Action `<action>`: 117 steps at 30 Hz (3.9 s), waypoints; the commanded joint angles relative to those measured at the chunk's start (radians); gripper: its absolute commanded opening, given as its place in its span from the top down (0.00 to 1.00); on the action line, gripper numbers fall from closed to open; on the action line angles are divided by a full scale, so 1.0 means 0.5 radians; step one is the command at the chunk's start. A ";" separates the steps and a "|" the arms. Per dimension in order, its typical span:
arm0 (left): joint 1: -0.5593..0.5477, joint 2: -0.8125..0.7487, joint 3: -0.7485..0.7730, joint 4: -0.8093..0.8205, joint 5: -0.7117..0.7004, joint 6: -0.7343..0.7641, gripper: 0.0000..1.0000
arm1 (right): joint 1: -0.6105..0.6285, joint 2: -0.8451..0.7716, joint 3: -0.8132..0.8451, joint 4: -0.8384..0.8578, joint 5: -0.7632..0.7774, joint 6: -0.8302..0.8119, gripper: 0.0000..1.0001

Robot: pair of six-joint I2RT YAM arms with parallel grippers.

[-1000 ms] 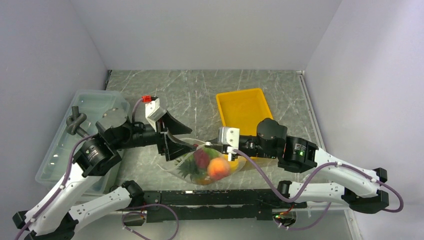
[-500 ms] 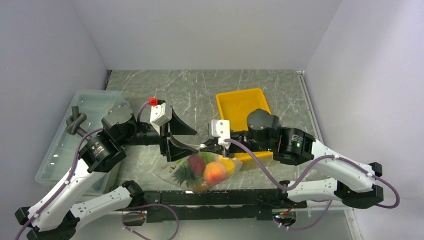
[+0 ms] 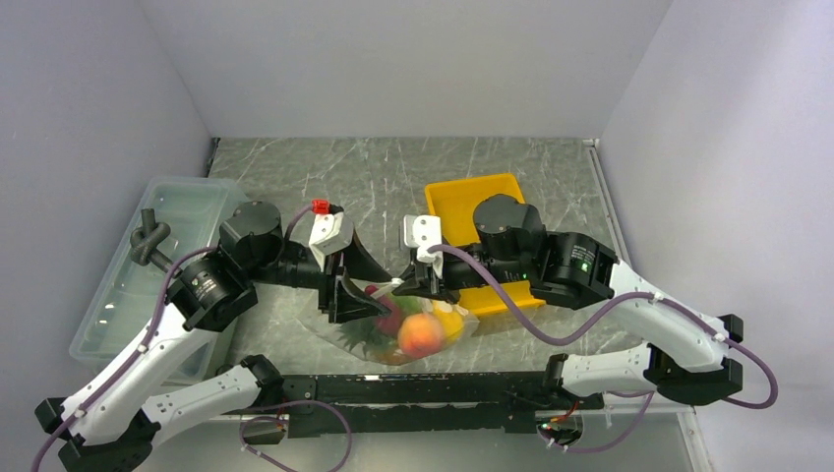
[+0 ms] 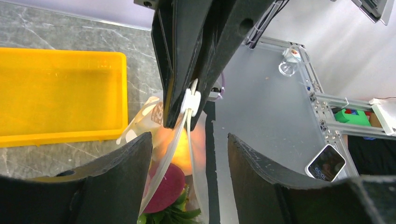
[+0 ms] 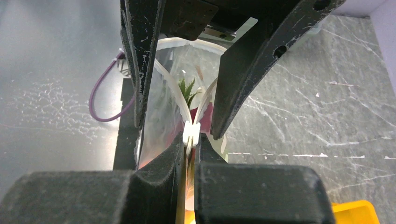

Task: Place the food in the zip-top bag and seal the zipper
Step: Adjust the zipper on the food storage bag, then zip the zipper food storage bag.

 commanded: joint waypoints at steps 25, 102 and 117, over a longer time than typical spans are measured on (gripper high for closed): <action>0.001 -0.057 0.088 -0.193 0.054 0.229 1.00 | -0.108 0.081 0.316 -0.214 -0.293 0.097 0.86; -0.001 -0.152 0.136 -0.146 0.196 0.162 1.00 | -0.107 0.076 0.054 0.144 -0.461 0.224 0.61; -0.002 -0.142 0.140 -0.167 0.193 0.188 1.00 | -0.108 0.049 0.011 0.148 -0.513 0.187 1.00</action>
